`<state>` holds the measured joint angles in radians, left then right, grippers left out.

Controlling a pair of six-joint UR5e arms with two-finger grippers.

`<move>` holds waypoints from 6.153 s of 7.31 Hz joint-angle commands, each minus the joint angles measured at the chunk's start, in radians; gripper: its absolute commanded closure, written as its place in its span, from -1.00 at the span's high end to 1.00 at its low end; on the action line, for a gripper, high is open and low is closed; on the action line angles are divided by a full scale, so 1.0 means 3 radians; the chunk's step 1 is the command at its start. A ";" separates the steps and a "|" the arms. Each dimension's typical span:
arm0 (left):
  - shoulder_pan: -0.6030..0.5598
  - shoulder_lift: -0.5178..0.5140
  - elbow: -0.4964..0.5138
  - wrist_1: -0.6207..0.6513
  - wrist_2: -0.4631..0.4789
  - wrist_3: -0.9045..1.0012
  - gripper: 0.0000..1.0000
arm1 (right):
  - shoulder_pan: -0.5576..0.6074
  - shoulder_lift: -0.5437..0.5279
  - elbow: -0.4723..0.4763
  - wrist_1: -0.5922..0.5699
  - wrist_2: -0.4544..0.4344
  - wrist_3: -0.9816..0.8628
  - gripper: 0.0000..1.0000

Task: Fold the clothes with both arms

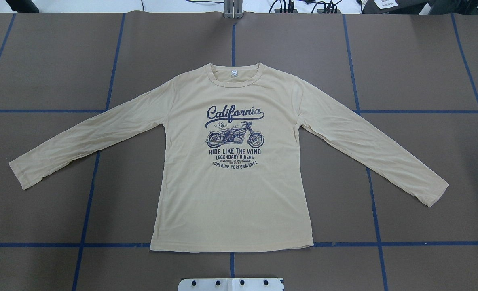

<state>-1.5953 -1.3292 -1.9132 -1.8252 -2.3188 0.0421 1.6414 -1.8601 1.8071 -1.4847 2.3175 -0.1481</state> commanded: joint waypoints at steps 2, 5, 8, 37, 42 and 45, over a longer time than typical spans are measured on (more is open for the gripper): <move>-0.0005 -0.0058 -0.0325 -0.0001 0.0008 -0.0028 1.00 | 0.0000 0.0099 0.0423 0.0177 0.0109 0.0008 1.00; -0.0005 -0.0600 -0.0270 -0.0113 0.0268 -0.0038 1.00 | 0.0000 0.0166 0.0286 0.1021 0.0114 0.0079 1.00; -0.0005 -0.0652 -0.0209 -0.0368 0.0218 -0.0023 1.00 | 0.0000 0.0167 0.0321 0.1296 0.0124 0.0237 1.00; 0.0010 -0.0575 -0.0168 -0.0374 0.0218 -0.0007 1.00 | -0.3799 -0.0416 -0.0057 0.3026 -0.2801 0.4487 -0.63; 0.0010 -0.0575 -0.0168 -0.0374 0.0218 -0.0007 1.00 | -0.3743 -0.0457 0.0178 0.3021 -0.2679 0.4472 -0.96; 0.0010 -0.0575 -0.0168 -0.0374 0.0218 -0.0007 1.00 | -0.3738 -0.0467 0.0148 0.3021 -0.2678 0.4401 0.08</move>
<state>-1.5923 -1.5018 -1.9635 -1.9374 -2.2534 0.0399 0.5185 -1.9974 1.8533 -0.5779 1.5133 1.1863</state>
